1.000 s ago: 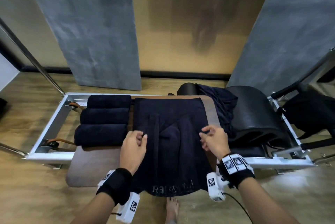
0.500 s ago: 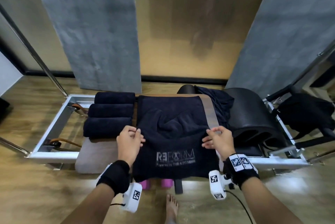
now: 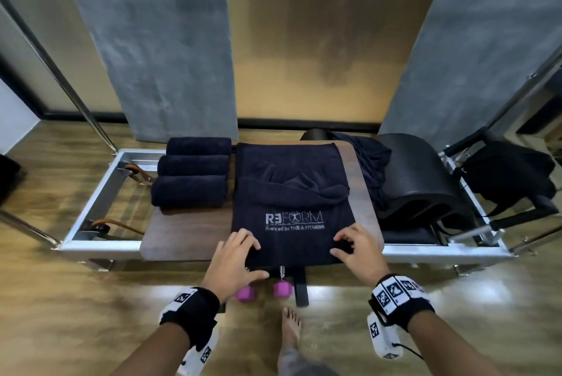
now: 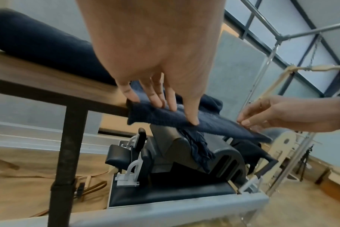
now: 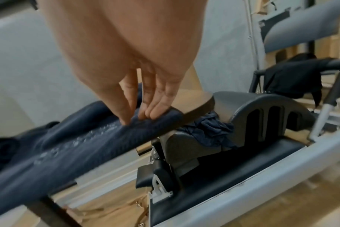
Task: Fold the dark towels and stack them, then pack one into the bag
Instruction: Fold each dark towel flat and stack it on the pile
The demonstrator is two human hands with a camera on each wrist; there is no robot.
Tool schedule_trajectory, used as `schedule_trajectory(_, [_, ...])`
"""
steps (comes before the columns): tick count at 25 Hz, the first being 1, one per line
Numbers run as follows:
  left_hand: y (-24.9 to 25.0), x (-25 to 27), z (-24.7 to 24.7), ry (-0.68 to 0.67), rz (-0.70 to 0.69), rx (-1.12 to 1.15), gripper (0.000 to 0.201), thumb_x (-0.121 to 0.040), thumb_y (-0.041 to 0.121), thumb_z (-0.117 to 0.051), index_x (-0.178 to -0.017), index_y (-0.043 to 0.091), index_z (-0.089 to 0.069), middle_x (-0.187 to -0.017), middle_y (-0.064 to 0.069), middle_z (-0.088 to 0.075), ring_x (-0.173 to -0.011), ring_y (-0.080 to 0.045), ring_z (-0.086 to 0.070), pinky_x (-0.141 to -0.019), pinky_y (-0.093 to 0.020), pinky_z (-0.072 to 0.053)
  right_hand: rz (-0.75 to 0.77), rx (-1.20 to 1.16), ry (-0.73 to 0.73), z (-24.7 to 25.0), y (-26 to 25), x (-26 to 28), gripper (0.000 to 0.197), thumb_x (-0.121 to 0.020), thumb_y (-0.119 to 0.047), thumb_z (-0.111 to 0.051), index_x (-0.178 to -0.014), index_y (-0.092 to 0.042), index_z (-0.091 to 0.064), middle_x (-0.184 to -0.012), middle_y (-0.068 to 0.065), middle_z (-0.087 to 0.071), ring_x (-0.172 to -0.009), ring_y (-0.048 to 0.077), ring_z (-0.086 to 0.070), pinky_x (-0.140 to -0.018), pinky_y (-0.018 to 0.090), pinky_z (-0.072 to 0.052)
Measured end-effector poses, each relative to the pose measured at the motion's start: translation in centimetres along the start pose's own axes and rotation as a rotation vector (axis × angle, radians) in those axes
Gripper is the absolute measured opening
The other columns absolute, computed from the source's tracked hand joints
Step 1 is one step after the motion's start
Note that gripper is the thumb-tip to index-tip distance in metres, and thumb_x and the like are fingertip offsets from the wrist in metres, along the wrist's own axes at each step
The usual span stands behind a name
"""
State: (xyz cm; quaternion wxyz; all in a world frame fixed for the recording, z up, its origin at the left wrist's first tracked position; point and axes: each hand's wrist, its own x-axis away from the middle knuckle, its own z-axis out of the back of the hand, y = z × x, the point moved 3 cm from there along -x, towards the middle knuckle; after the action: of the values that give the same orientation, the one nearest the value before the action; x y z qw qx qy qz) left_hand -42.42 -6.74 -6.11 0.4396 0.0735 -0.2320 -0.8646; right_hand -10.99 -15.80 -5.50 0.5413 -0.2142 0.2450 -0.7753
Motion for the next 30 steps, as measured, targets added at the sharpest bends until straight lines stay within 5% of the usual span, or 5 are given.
schedule_trajectory(6, [-0.7,1.2,1.7,0.128,-0.036,0.180,0.023,-0.093,0.004,-0.071,-0.096,0.024,-0.062,-0.109,0.013,-0.058,-0.104,-0.010,-0.060,-0.094,-0.040,-0.051,0.137,0.169,-0.059,-0.6,0.4,2.8,0.046,-0.083,-0.011,-0.083,-0.124,-0.022,-0.066,-0.123,-0.008,-0.046,-0.118,0.011,-0.049,-0.105,0.029,-0.046])
schedule_trajectory(17, [-0.3,-3.0,7.1,0.376,-0.009,0.461,0.015,-0.107,0.016,-0.056,-0.116,0.027,-0.061,-0.113,0.009,-0.068,-0.111,-0.002,-0.063,-0.094,-0.027,-0.049,0.141,-0.082,0.300,5.5,-1.0,-0.7,0.028,-0.094,0.005,-0.061,-0.106,-0.017,-0.074,-0.099,-0.003,-0.073,-0.092,0.016,-0.069,-0.088,0.034,-0.056])
schedule_trajectory(21, [-0.9,-7.7,10.5,0.507,0.046,0.545,0.023,-0.096,0.016,-0.076,-0.099,0.035,-0.064,-0.095,0.015,-0.072,-0.099,0.004,-0.066,-0.079,-0.007,-0.044,0.187,-0.170,0.423,10.7,-2.9,-6.8,0.015,-0.093,-0.002,-0.071,-0.098,-0.016,-0.076,-0.090,-0.006,-0.074,-0.085,0.003,-0.068,-0.082,0.022,-0.053])
schedule_trajectory(24, [-1.8,-11.6,12.8,0.551,0.065,0.574,0.026,-0.091,0.013,-0.081,-0.092,0.036,-0.068,-0.096,0.021,-0.073,-0.100,0.002,-0.068,-0.083,-0.006,-0.046,0.198,-0.176,0.462,13.3,-3.8,-12.4,0.009,-0.091,-0.007,-0.076,-0.094,-0.015,-0.078,-0.084,-0.009,-0.074,-0.085,-0.008,-0.066,-0.078,0.006,-0.046])
schedule_trajectory(30, [-3.4,-21.0,15.0,0.588,0.139,0.393,0.015,-0.100,0.005,-0.068,-0.094,0.017,-0.074,-0.087,0.006,-0.076,-0.085,-0.009,-0.070,-0.080,-0.021,-0.051,0.088,-0.194,0.383,12.9,-3.7,-24.2,0.007,-0.087,-0.011,-0.082,-0.087,-0.018,-0.080,-0.078,-0.009,-0.073,-0.079,0.003,-0.068,-0.081,0.025,-0.051])
